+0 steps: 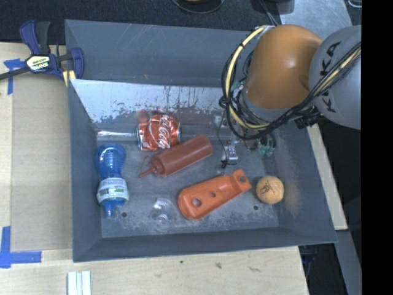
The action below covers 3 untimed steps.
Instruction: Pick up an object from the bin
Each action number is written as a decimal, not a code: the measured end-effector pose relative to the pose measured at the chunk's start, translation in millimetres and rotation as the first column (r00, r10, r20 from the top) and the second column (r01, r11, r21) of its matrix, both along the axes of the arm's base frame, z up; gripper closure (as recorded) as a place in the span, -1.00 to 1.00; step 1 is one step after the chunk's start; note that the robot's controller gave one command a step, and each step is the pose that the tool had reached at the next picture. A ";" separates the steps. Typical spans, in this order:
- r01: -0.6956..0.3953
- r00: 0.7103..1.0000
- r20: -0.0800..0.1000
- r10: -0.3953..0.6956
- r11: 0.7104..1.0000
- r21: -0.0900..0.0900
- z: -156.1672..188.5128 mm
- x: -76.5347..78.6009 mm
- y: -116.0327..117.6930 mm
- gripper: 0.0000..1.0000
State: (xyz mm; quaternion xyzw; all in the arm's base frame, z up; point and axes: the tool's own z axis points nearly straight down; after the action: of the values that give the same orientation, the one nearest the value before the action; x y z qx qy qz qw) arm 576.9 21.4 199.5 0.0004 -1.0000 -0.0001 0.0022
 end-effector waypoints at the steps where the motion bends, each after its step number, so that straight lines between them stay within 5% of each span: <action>1: 0.001 1.000 0.009 -0.001 1.000 0.000 5.1 1.3 -0.1 -1.00; 2: -0.260 0.966 0.006 0.260 0.966 0.000 -85.3 -19.1 -25.8 -1.00; 3: -0.473 0.881 0.011 0.473 0.881 -0.003 -43.3 -43.8 -48.2 -1.00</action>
Offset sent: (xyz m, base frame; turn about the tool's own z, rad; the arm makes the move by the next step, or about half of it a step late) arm -0.0301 -0.0382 -0.1295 -0.3874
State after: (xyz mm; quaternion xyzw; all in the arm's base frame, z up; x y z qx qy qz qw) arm 533.1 -26.8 156.3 0.2443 -0.9697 0.0005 -0.0038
